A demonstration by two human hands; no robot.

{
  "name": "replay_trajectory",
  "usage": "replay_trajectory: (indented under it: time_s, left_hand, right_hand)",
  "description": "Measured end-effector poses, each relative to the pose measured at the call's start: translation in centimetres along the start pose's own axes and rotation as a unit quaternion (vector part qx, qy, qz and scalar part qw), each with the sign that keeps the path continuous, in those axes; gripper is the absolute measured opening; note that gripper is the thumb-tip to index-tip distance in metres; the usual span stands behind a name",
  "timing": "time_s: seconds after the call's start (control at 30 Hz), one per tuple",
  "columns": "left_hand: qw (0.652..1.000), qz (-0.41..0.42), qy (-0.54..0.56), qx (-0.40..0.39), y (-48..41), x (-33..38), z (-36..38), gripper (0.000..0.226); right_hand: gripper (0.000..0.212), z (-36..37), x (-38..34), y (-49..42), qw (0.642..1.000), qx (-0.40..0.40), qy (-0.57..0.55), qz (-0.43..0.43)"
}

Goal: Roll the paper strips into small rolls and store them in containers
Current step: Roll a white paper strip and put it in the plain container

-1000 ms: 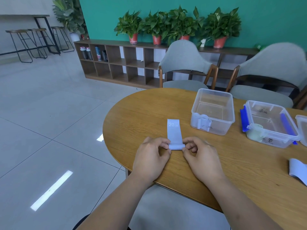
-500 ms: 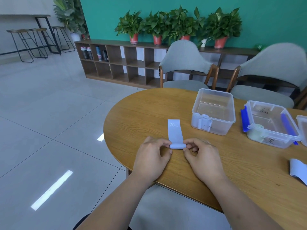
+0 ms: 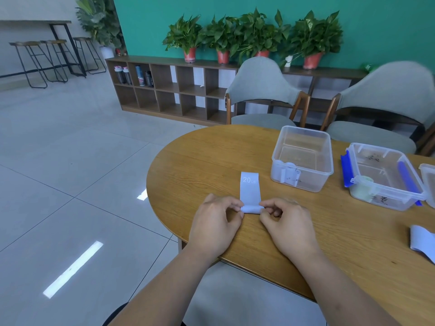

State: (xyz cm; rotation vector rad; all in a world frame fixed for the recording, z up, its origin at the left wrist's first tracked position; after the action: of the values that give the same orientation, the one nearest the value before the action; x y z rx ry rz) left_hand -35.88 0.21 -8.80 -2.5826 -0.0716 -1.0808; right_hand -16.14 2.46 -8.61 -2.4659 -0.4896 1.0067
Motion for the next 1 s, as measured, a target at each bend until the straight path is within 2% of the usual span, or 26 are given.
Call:
replay_trajectory:
  time_s: [0.2, 0.4, 0.67, 1.0]
  left_hand:
    - [1.0, 0.008, -0.023, -0.002, -0.12, -0.05, 0.12, 0.028]
    - [1.0, -0.01, -0.006, -0.002, 0.0, 0.0, 0.07, 0.03]
    - [1.0, 0.005, -0.015, -0.01, -0.07, 0.07, 0.01, 0.031]
    - [1.0, 0.01, 0.005, -0.019, -0.04, 0.08, -0.05, 0.031]
  right_hand:
    - [0.021, 0.02, 0.01, 0.05, 1.0, 0.015, 0.003, -0.017]
    - [0.013, -0.12, -0.11, 0.03, 0.999, 0.02, 0.008, -0.024]
    - [0.03, -0.09, -0.08, 0.14, 1.0, 0.008, -0.007, -0.008]
    - [0.021, -0.14, -0.02, 0.11, 1.0, 0.011, -0.002, 0.001]
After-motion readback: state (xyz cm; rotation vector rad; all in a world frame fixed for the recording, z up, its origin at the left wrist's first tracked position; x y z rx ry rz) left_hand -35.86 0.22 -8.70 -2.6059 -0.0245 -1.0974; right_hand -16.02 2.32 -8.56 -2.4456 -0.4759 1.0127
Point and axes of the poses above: each hand's wrist, its own y-axis away from the middle knuckle, its own z-axis out of the palm, x = y × z, the point moved 3 cm from there along -y, towards the middle knuckle, and after that the axes turned 11 degrees about -z, right-handed, at the moved point
